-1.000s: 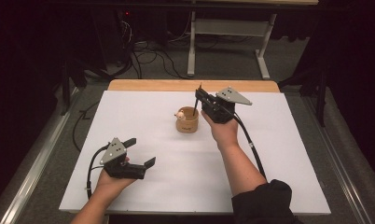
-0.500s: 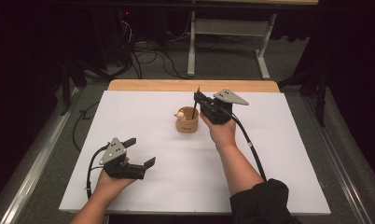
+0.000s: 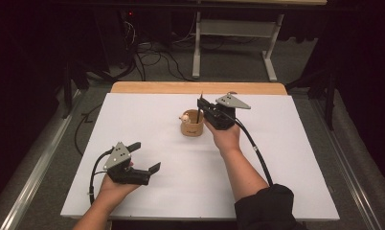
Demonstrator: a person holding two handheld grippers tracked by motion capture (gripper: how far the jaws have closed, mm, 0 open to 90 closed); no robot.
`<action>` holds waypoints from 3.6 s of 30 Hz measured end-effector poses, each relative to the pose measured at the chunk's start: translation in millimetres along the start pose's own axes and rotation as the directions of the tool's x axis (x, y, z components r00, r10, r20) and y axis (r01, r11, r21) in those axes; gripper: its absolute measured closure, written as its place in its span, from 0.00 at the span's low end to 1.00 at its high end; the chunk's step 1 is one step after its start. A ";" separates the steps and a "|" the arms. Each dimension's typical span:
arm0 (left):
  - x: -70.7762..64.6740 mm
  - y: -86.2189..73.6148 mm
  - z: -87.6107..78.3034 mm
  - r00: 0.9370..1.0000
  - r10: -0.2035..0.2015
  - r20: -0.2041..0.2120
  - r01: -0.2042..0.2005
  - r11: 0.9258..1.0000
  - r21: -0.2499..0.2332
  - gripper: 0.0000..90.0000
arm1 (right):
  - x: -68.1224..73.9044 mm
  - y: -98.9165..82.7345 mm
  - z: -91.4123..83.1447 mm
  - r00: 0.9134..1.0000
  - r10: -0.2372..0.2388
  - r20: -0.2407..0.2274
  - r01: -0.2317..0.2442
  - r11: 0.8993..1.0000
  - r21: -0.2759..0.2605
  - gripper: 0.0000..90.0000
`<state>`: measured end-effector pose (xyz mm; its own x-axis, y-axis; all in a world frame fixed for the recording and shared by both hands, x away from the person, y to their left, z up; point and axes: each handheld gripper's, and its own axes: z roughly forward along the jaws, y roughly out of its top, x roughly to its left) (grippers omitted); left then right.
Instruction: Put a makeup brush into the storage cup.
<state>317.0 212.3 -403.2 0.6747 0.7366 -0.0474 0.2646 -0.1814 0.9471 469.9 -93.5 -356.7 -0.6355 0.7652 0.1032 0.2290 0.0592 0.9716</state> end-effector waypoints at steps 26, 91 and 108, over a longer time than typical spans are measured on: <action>0.5 -0.1 -0.2 1.000 -0.002 0.003 0.002 1.000 0.001 0.00 | -1.9 -4.7 7.1 1.000 -0.016 0.010 0.015 0.999 0.049 0.92; 5.3 -0.5 -1.8 1.000 -0.029 -0.009 0.029 1.000 -0.004 0.00 | -4.0 -40.7 -76.5 0.999 -0.039 0.009 0.038 0.993 0.115 0.01; 5.0 -1.7 0.3 1.000 -0.026 -0.009 0.026 1.000 0.008 0.00 | -7.2 -48.4 -112.4 0.998 -0.057 0.011 0.055 0.994 0.095 0.01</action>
<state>320.1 216.1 -405.1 0.6614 0.7468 -0.0693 0.2879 -0.1674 0.9429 380.5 -173.9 -380.6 -0.6390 0.7679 0.0455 0.2623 0.1619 0.9513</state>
